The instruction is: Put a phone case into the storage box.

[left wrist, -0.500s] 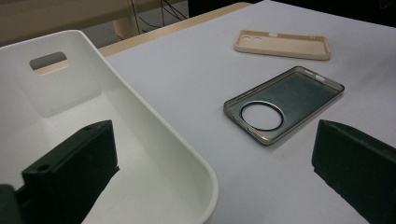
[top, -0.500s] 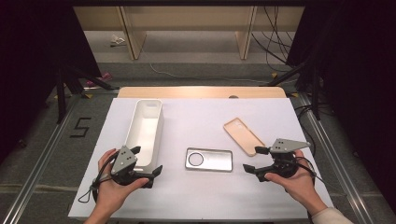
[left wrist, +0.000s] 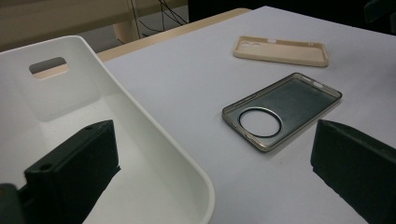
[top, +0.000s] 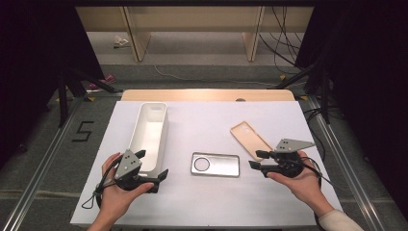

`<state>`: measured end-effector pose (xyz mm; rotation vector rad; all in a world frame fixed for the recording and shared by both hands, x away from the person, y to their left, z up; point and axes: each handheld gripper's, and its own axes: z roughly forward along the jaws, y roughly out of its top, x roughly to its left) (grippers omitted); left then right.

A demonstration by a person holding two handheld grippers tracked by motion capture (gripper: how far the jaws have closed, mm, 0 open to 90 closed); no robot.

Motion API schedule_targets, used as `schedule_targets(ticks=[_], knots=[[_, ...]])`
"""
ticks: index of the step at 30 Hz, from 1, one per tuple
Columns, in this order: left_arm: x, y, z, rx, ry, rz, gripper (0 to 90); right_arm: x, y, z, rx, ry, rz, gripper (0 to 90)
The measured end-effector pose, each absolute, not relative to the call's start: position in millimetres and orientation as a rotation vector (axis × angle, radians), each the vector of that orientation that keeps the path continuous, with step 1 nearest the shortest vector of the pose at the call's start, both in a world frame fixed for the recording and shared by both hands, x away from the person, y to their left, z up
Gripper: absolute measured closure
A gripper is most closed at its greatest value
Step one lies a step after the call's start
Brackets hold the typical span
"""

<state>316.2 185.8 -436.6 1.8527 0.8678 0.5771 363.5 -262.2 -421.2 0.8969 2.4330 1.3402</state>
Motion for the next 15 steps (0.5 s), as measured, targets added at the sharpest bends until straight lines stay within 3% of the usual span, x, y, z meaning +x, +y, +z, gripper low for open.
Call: schedule_targets(ticks=[1,2,6,15], knots=[[316,186,-438,1.854,0.872,0.571,0.2,369,-257,-421,0.882,2.466,1.336,73.6],[316,187,-437,1.85,0.876,0.571,0.2,369,-257,-421,0.882,2.466,1.336,73.6],[317,187,-437,1.843,0.881,0.568,0.6,384,-237,-425,0.853,2.527,1.222,90.0],[316,185,-437,1.848,0.874,0.562,0.9,413,-212,-438,0.877,2.56,1.02,90.0]])
